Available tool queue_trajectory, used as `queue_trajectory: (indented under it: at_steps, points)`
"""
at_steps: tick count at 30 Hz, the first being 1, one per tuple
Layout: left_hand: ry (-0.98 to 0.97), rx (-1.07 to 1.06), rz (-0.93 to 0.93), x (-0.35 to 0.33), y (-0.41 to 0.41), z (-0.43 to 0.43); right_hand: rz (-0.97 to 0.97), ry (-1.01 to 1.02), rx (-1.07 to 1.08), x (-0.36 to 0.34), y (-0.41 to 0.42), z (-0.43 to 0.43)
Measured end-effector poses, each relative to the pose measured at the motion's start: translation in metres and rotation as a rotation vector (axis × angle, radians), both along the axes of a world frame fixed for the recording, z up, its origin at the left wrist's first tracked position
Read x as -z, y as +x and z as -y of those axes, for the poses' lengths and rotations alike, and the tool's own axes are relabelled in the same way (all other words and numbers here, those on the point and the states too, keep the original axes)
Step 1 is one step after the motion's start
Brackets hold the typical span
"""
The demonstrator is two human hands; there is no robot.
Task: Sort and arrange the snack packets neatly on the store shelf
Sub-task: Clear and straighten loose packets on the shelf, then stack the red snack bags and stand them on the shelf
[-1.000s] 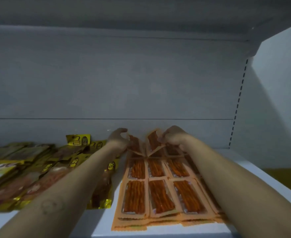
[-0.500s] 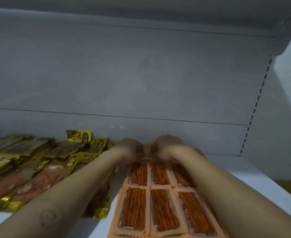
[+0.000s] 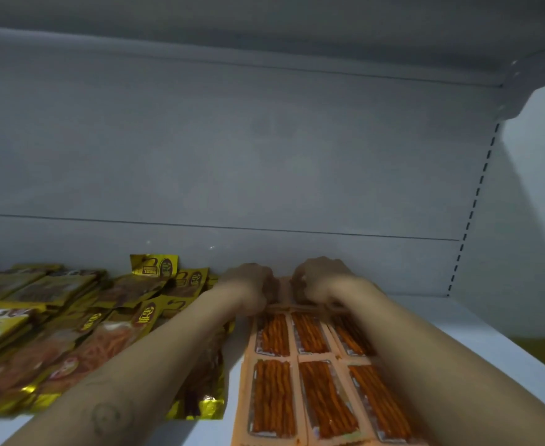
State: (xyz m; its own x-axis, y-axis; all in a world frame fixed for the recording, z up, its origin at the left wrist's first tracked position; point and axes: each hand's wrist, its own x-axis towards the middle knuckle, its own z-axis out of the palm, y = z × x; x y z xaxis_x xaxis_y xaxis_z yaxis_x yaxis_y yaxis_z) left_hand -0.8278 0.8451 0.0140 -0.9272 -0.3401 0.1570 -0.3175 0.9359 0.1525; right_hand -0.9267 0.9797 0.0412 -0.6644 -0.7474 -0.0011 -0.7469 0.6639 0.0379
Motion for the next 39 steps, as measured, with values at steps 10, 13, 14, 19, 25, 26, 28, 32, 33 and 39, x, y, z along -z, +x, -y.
queue_trajectory:
  at_steps: [10,13,14,19,25,26,28,32,33,39]
  points:
    - [-0.09,-0.142,-0.155,-0.047,0.119,0.068,-0.013,-0.161,-0.211,-0.042,0.093,0.08]
    - [-0.115,-0.228,-0.187,-0.055,0.177,0.104,-0.007,-0.191,-0.292,-0.054,0.138,0.123]
    - [-0.121,-0.26,-0.198,-0.056,0.197,0.115,-0.008,-0.194,-0.32,-0.057,0.154,0.137]
    - [-0.137,-0.415,-0.22,-0.061,0.307,0.168,-0.059,-0.198,-0.493,-0.071,0.243,0.212]
    - [-0.109,-0.576,-0.3,-0.062,0.435,0.214,-0.003,-0.255,-0.675,-0.071,0.36,0.291]
    - [-0.113,-0.607,-0.302,-0.059,0.457,0.221,-0.001,-0.258,-0.701,-0.069,0.381,0.304]
    - [-0.112,-0.673,-0.308,-0.053,0.498,0.234,-0.009,-0.253,-0.745,-0.063,0.42,0.328]
    - [-0.091,-0.786,-0.299,-0.04,0.575,0.256,0.032,-0.274,-0.84,-0.052,0.492,0.368]
    - [-0.084,-0.806,-0.298,-0.037,0.592,0.261,0.045,-0.277,-0.86,-0.05,0.508,0.376]
    - [-0.069,-0.929,-0.299,-0.029,0.668,0.284,0.037,-0.225,-0.964,-0.041,0.591,0.417]
